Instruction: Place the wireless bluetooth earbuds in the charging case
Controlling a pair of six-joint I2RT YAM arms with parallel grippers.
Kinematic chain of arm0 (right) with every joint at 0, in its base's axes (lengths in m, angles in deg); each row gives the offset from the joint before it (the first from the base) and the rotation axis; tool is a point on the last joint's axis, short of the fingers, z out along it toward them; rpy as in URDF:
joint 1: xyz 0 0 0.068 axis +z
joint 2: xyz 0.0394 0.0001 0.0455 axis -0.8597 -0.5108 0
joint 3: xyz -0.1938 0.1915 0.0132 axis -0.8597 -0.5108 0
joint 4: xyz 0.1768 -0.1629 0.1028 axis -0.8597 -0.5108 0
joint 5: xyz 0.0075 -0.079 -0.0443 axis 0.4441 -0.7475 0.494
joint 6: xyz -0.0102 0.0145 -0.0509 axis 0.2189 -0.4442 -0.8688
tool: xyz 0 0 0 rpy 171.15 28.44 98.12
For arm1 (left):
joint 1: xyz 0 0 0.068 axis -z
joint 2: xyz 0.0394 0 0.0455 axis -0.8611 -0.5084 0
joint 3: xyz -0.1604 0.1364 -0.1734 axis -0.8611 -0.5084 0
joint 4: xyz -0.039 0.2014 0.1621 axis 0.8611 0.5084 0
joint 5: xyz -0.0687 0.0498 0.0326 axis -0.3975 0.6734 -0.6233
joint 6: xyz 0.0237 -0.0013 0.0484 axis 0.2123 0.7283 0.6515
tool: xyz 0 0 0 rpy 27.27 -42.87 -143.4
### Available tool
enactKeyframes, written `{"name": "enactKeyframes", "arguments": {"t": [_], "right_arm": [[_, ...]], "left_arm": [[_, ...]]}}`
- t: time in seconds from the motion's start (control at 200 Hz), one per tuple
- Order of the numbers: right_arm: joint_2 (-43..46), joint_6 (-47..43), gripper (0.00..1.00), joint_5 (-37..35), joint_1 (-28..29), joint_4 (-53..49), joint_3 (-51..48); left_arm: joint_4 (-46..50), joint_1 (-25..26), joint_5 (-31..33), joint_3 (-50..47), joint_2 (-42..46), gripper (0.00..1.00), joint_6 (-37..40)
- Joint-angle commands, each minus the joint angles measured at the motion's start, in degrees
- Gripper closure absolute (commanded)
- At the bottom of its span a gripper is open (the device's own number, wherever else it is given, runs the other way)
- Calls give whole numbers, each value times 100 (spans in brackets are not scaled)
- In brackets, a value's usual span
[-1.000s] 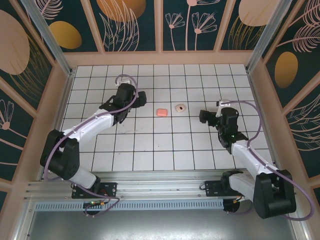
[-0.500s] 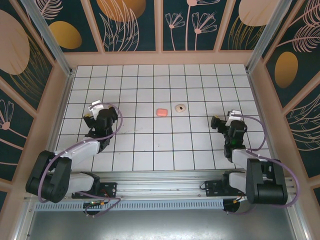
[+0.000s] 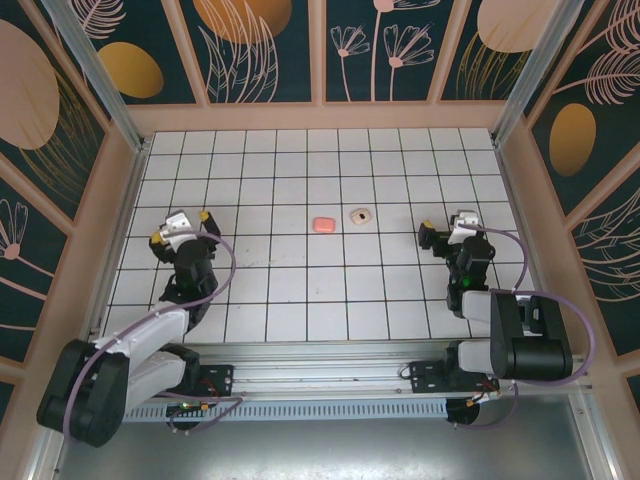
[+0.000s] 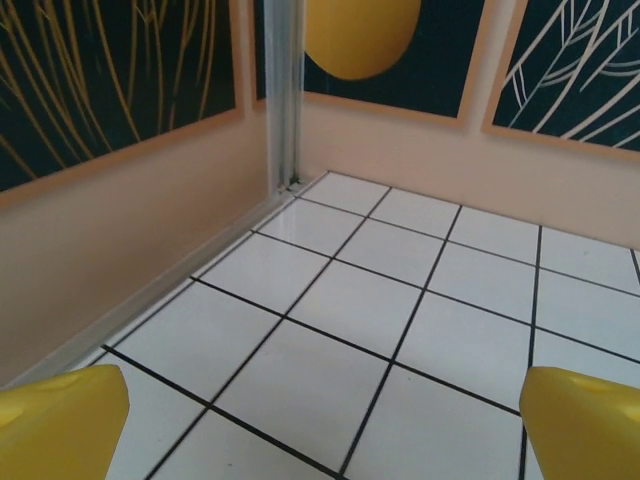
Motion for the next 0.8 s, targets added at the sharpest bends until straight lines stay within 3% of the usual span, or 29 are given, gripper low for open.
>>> {"name": "enactKeyframes", "arguments": {"t": [0.0,0.11,0.28,0.395,0.475,0.661,0.711,0.796], "right_arm": [[-159,206,1,277,-19,1076,-121],[-470,136,1,116,122,948,110],[-1228,94,1,113,133,1939,-72],[-1203,153,1,98,97,1694,32],[-1210,158,1,130,86,1690,43],[-1219,177,1,208,50,1665,65],[-1221,191,1,261,24,1651,73],[-1232,235,1,496,-67,1617,93]], "left_arm": [[-800,-63,161,-436,-30,1,371],[-1854,-157,-72,-986,-266,1,360],[-2886,-257,-408,-1108,-737,1,692],[-3590,-276,-618,-1004,-1312,1,947],[-3501,-279,-654,-762,-1608,1,1241],[-5005,-543,-1120,-849,-2629,1,1587],[-4737,-610,-1243,-828,-2519,1,1482],[-4262,-1194,-2290,-770,-2403,1,1025]]}}
